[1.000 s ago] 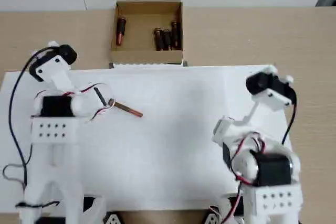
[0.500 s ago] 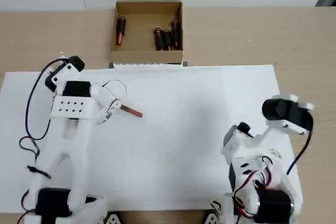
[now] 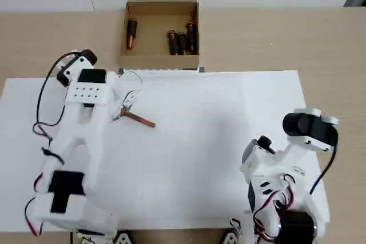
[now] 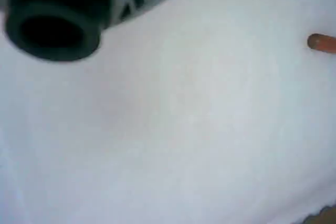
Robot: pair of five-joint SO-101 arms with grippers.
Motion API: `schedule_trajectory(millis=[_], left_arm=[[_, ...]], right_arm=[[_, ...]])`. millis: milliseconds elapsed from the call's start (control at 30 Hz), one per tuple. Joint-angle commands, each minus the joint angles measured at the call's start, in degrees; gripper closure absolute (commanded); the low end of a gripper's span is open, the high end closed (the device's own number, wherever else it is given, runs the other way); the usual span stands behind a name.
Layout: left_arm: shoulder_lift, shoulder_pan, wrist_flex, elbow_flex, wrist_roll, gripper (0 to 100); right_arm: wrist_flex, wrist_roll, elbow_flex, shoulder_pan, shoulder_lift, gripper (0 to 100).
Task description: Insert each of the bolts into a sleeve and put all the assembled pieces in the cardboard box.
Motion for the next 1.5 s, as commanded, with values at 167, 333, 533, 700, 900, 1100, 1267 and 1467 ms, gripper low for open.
schedule_trajectory(millis=[167, 333, 533, 700, 900, 1100, 1267, 1467], left_arm=[[6.95, 3.69, -0.97, -8.48, 0.44, 90], [10.37, 2.9, -0.79, -9.8, 0.53, 90], [10.99, 1.49, -0.18, -9.89, 0.53, 90], [11.52, 1.41, -0.53, -9.71, 0.53, 90], [11.6, 1.41, -2.2, -9.63, 0.53, 92], [13.98, 1.41, -2.02, -9.71, 0.53, 94], [17.49, 1.41, -1.93, -9.98, 0.53, 94], [18.02, 1.41, -2.2, -9.98, 0.53, 95]], right_arm=[[-1.27, 0.62, 0.44, 0.57, -0.66, 99.5], [-1.27, 0.62, 0.44, 0.48, -0.66, 99.5], [-1.36, 0.62, 0.53, 0.48, -0.66, 99.5], [-1.45, 0.62, 0.53, 0.48, -0.57, 99.5], [-1.45, 0.53, 0.53, 0.48, -0.57, 99.5], [-1.45, 0.53, 0.53, 0.48, -0.66, 99.5], [-1.19, 0.53, 0.53, 0.48, -0.92, 99.5], [-1.1, 0.53, 0.53, 0.48, -0.92, 99.5]])
